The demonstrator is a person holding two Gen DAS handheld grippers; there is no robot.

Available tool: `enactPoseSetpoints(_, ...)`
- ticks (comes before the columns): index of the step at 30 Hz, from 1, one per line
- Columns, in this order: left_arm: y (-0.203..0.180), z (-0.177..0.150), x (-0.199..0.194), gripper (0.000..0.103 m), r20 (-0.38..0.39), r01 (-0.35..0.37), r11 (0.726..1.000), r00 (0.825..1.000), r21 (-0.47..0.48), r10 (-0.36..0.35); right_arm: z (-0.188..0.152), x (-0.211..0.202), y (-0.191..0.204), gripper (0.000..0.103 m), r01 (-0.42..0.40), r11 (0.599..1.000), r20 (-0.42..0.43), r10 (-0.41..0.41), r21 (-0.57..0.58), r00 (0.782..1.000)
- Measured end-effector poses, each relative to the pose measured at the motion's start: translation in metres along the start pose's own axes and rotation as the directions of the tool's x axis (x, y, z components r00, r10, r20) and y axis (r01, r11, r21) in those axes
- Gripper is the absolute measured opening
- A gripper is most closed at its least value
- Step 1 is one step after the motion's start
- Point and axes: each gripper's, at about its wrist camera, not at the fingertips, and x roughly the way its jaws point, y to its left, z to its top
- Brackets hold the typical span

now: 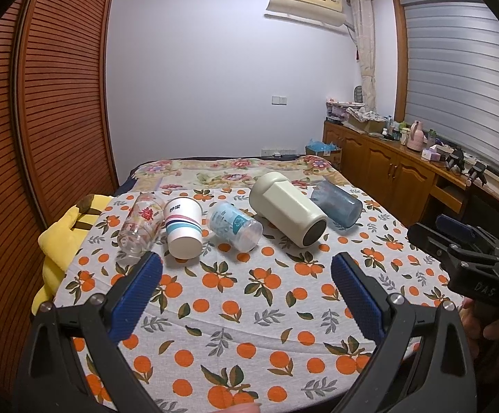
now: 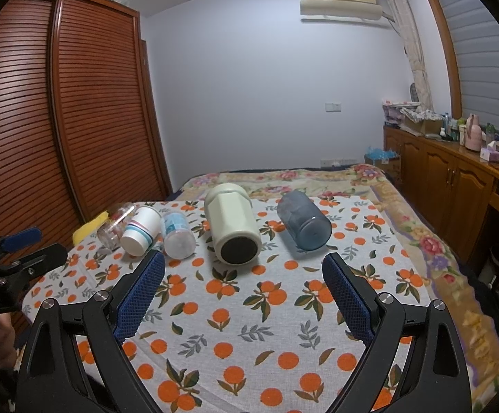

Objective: Flip cup upright

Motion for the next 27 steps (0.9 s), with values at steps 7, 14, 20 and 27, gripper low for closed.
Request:
enactPoseSetpoints(7, 0.0002, 0.0, -0.0002, 0.099, 0.0, 0.001, 1.0, 1.0, -0.001, -0.001, 0.0002, -0.0002, 0.0001, 0.094, 0.001, 1.0, 0.002, -0.001, -0.001, 1.0)
enactPoseSetpoints(14, -0.0007, 0.0019, -0.0025, 0.099, 0.002, 0.003, 1.0, 1.0, 0.002, -0.003, -0.0002, -0.0005, 0.0, 0.094, 0.001, 1.0, 0.001, -0.001, 0.0, 1.0)
enactPoseSetpoints(20, -0.0011, 0.0019, -0.0026, 0.099, 0.003, 0.003, 1.0, 1.0, 0.003, -0.003, -0.0008, -0.0001, -0.0007, 0.094, 0.0, 1.0, 0.002, 0.0, 0.0, 1.0)
enactPoseSetpoints(27, -0.0004, 0.002, -0.0024, 0.099, -0.002, 0.005, 1.0, 1.0, 0.0, -0.005, -0.0017, -0.0004, -0.0008, 0.094, 0.0, 1.0, 0.003, 0.0, 0.001, 1.0)
